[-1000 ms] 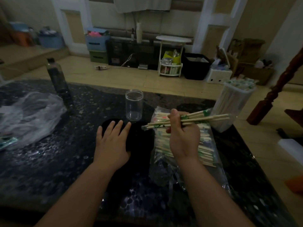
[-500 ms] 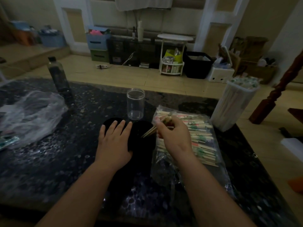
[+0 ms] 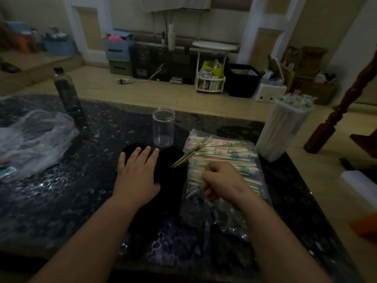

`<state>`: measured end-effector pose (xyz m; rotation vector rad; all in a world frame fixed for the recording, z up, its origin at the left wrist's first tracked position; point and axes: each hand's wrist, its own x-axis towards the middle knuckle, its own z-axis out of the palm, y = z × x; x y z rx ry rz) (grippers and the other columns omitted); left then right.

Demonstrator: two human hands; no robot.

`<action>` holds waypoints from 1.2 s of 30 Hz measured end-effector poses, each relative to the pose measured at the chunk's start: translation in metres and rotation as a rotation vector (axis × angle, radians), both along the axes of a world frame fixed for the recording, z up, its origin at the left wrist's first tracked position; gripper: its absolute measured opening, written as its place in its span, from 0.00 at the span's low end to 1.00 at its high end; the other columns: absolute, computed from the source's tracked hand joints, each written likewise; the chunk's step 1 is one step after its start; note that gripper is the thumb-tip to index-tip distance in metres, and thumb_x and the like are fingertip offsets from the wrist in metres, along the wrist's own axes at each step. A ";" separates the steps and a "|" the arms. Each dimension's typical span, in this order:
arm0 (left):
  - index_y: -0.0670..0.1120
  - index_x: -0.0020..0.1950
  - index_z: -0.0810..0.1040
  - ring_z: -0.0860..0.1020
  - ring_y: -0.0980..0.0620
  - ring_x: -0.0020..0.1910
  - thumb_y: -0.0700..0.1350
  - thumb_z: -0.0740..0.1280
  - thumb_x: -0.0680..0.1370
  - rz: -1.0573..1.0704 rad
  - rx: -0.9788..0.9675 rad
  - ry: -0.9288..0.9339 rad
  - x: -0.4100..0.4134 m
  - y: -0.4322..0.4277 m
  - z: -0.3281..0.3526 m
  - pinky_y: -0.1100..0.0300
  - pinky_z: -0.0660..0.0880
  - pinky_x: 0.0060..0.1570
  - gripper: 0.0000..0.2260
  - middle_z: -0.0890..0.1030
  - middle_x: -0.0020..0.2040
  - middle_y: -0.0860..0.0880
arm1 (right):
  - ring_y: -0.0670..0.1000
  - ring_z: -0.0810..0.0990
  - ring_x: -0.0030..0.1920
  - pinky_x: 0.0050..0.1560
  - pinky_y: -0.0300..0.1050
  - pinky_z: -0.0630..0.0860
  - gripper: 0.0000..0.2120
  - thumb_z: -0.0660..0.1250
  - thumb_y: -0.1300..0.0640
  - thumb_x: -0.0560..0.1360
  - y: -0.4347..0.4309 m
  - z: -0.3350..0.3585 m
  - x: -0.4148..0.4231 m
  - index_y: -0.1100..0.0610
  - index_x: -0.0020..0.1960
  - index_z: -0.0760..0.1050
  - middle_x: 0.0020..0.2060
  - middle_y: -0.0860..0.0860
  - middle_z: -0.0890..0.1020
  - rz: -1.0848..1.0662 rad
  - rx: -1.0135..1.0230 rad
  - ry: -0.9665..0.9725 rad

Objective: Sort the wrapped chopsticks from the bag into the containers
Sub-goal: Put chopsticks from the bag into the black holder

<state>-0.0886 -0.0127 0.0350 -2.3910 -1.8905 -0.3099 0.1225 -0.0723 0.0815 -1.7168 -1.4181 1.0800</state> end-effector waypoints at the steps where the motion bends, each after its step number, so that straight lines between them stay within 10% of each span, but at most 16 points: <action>1: 0.54 0.80 0.47 0.47 0.50 0.79 0.59 0.67 0.73 0.004 -0.005 0.004 0.000 0.000 0.000 0.43 0.40 0.75 0.41 0.51 0.80 0.52 | 0.52 0.79 0.29 0.30 0.45 0.77 0.08 0.61 0.65 0.75 -0.003 -0.002 0.001 0.60 0.37 0.72 0.32 0.56 0.81 0.053 -0.043 -0.041; 6: 0.54 0.80 0.47 0.48 0.50 0.79 0.59 0.68 0.73 0.016 -0.015 0.003 0.002 -0.001 0.000 0.43 0.41 0.75 0.42 0.51 0.80 0.52 | 0.51 0.79 0.37 0.38 0.44 0.75 0.06 0.66 0.56 0.73 -0.009 -0.020 0.011 0.54 0.38 0.79 0.35 0.51 0.81 0.253 -0.107 -0.489; 9: 0.54 0.80 0.47 0.48 0.50 0.79 0.59 0.68 0.73 0.023 -0.015 0.001 0.004 -0.002 0.001 0.43 0.41 0.75 0.42 0.52 0.80 0.52 | 0.55 0.79 0.56 0.52 0.43 0.75 0.14 0.61 0.59 0.75 -0.007 -0.037 0.010 0.55 0.56 0.80 0.57 0.53 0.80 0.382 -0.210 -0.630; 12: 0.53 0.80 0.48 0.49 0.49 0.79 0.59 0.68 0.73 0.021 -0.001 0.000 0.004 -0.002 0.001 0.44 0.41 0.75 0.42 0.53 0.80 0.51 | 0.57 0.62 0.75 0.72 0.48 0.64 0.28 0.62 0.62 0.77 -0.010 -0.056 0.012 0.61 0.76 0.61 0.77 0.54 0.57 0.334 -0.259 -0.658; 16: 0.53 0.80 0.49 0.49 0.49 0.79 0.58 0.69 0.72 0.020 -0.001 -0.008 0.004 -0.002 0.001 0.44 0.41 0.75 0.42 0.53 0.80 0.51 | 0.56 0.49 0.79 0.75 0.48 0.53 0.38 0.59 0.62 0.80 -0.013 -0.068 0.010 0.59 0.80 0.39 0.79 0.54 0.39 0.162 -0.309 -0.553; 23: 0.54 0.80 0.49 0.49 0.50 0.79 0.58 0.69 0.73 0.019 -0.005 -0.008 0.004 0.000 0.000 0.44 0.41 0.75 0.42 0.52 0.80 0.51 | 0.58 0.52 0.78 0.76 0.57 0.51 0.32 0.58 0.48 0.81 -0.007 -0.086 0.019 0.55 0.80 0.50 0.78 0.55 0.54 -0.032 -0.267 -0.789; 28: 0.54 0.80 0.50 0.50 0.50 0.79 0.58 0.70 0.72 0.014 0.006 -0.018 0.003 0.001 -0.002 0.44 0.42 0.75 0.42 0.53 0.80 0.51 | 0.60 0.67 0.69 0.68 0.54 0.64 0.21 0.60 0.57 0.80 0.000 -0.090 0.037 0.51 0.72 0.66 0.69 0.53 0.67 -0.076 -0.183 -0.918; 36: 0.54 0.80 0.50 0.51 0.50 0.78 0.58 0.70 0.72 0.014 0.016 -0.016 0.003 0.002 -0.003 0.44 0.43 0.75 0.42 0.54 0.80 0.52 | 0.60 0.61 0.73 0.72 0.54 0.60 0.19 0.59 0.57 0.81 0.003 -0.106 0.043 0.51 0.71 0.66 0.71 0.55 0.66 -0.118 -0.168 -0.885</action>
